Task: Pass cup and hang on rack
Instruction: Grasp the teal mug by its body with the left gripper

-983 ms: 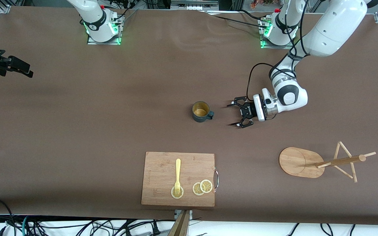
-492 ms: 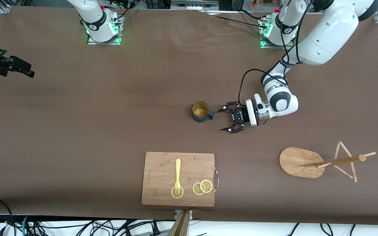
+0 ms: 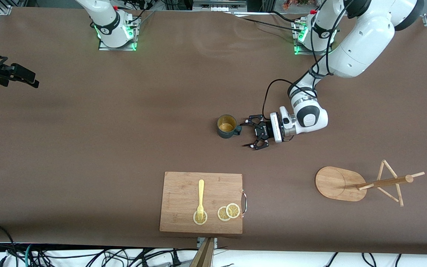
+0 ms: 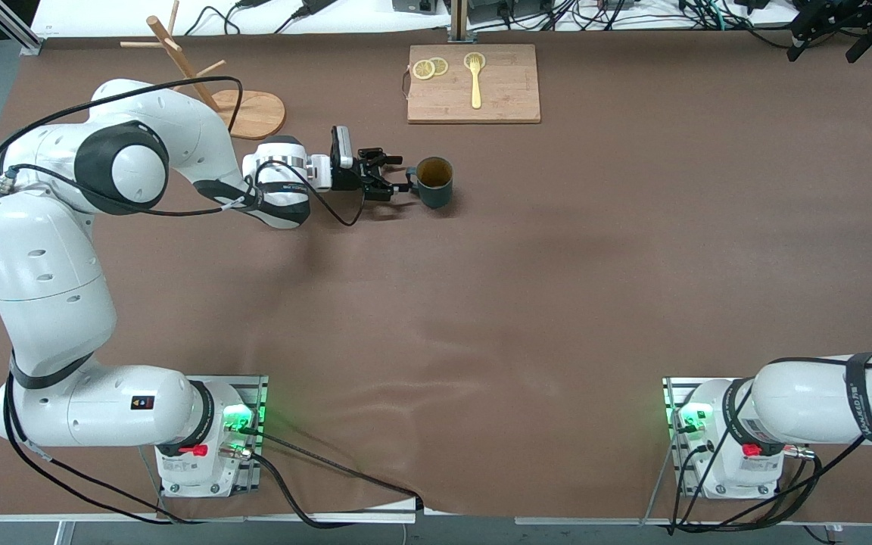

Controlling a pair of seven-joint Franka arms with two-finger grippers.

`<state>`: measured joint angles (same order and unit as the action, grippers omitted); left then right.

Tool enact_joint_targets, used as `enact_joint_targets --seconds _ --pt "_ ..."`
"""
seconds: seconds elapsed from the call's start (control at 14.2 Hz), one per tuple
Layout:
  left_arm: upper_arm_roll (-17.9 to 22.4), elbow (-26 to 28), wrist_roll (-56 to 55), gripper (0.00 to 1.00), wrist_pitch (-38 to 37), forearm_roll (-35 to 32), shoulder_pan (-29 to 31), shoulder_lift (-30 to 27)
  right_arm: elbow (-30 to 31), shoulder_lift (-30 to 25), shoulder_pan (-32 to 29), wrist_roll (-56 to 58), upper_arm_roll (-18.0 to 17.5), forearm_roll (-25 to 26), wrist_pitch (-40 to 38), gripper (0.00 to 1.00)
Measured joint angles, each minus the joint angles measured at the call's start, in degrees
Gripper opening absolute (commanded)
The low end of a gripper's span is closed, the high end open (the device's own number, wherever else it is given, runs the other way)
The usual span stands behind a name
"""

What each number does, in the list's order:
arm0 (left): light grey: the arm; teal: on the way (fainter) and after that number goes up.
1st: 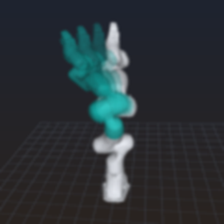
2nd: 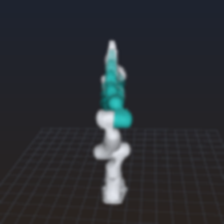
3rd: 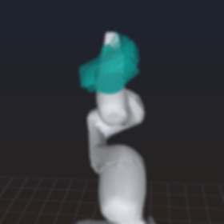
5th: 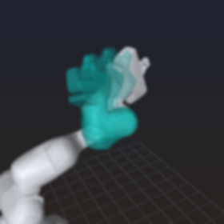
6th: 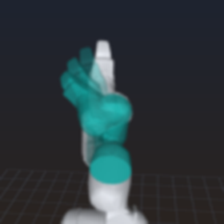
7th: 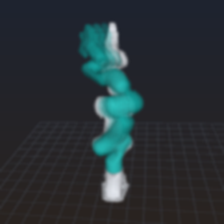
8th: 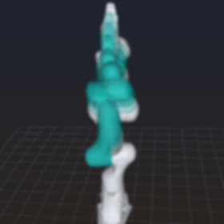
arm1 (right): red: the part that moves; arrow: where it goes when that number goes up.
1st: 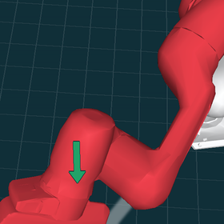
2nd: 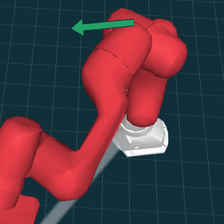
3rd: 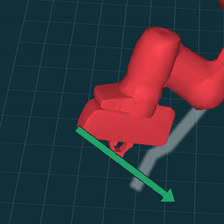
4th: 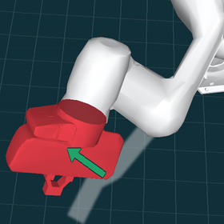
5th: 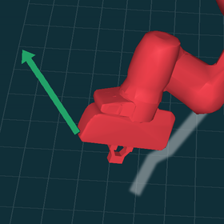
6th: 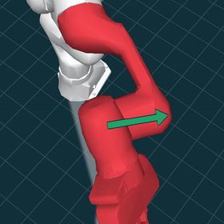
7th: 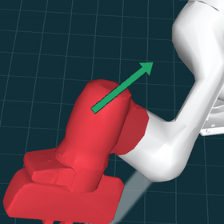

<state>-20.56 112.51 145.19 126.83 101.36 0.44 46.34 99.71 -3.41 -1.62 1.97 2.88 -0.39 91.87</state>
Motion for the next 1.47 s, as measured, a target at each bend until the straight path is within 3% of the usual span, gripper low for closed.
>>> enact_joint_targets --seconds 0.42,0.49,0.84,0.98,1.19,1.26,1.33,1.47 --pt "0.0 -0.32 2.71 1.0 0.0 0.0 -0.62 0.0 0.0 0.01 0.0 0.0 0.02 0.0 -0.48 1.0" --pt "0.0 -0.38 2.76 0.94 0.0 0.0 -0.62 0.0 0.0 0.01 0.0 0.0 0.02 0.0 -0.57 1.0" --pt "0.0 -0.79 3.08 0.89 0.0 0.0 -0.63 -0.01 0.0 0.01 0.0 0.0 0.03 -0.01 -1.31 1.0" --pt "-0.01 -0.83 3.12 0.82 -0.02 0.0 -0.63 -0.01 0.0 0.01 0.0 0.0 0.02 -0.01 -1.32 1.0" --pt "-0.01 -0.87 3.19 0.53 -0.04 0.0 -0.65 -0.01 0.0 0.01 0.0 0.0 0.02 -0.01 -1.33 1.0" --pt "-0.01 -0.88 3.2 0.52 -0.04 0.0 -0.65 0.0 0.0 0.01 0.0 0.0 0.02 -0.01 -1.33 1.0" --pt "-0.01 -0.89 3.22 0.44 -0.04 0.0 -0.65 -0.01 0.0 0.01 0.0 0.0 0.02 -0.01 -1.33 1.0" --pt "-0.01 -0.9 3.33 0.21 -0.06 0.0 -0.66 -0.01 0.0 0.01 0.0 0.0 0.02 -0.01 -1.33 1.0"
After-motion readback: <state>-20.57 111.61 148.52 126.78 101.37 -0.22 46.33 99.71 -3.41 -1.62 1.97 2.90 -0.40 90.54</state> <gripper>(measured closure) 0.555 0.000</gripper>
